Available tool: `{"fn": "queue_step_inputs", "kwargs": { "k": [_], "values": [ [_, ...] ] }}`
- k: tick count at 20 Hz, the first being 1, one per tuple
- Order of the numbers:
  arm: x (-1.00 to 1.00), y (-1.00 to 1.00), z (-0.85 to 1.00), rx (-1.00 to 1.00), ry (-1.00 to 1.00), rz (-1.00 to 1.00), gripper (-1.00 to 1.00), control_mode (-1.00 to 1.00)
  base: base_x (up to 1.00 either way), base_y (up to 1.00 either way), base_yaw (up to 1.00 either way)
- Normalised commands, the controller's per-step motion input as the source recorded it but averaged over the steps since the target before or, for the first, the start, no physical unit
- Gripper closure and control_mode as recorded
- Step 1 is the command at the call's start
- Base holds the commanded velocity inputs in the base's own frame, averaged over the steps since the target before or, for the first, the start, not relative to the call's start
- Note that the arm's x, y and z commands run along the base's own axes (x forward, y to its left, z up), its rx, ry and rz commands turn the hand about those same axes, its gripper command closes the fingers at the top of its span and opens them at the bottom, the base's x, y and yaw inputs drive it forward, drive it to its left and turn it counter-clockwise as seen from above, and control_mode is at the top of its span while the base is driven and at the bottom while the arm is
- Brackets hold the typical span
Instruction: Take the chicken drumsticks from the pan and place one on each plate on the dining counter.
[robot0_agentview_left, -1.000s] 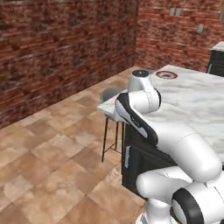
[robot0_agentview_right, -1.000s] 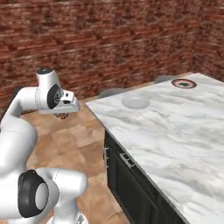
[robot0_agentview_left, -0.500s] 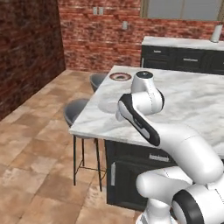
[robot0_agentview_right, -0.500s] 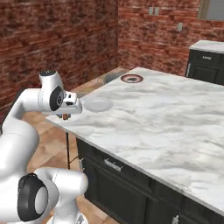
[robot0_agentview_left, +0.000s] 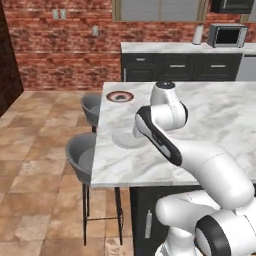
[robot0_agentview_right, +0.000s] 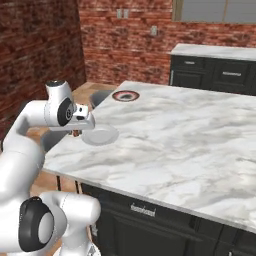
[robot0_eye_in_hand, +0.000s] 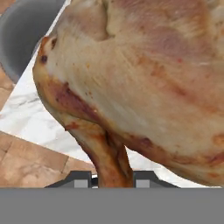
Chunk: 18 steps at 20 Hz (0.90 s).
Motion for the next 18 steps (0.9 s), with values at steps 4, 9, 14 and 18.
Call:
{"fn": "queue_step_inputs", "kwargs": {
  "k": [4, 9, 14, 18],
  "values": [
    [0.00, 0.00, 0.00, 0.00, 0.00, 0.00, 1.00, 1.00, 0.86, 0.48, -0.21],
    [0.00, 0.00, 0.00, 0.00, 0.00, 0.00, 1.00, 1.00, 0.25, 0.08, -0.04],
    [0.00, 0.00, 0.00, 0.00, 0.00, 0.00, 1.00, 1.00, 0.00, 0.00, 0.00],
    [0.00, 0.00, 0.00, 0.00, 0.00, 0.00, 1.00, 1.00, 0.00, 0.00, 0.00]
  ]
}}
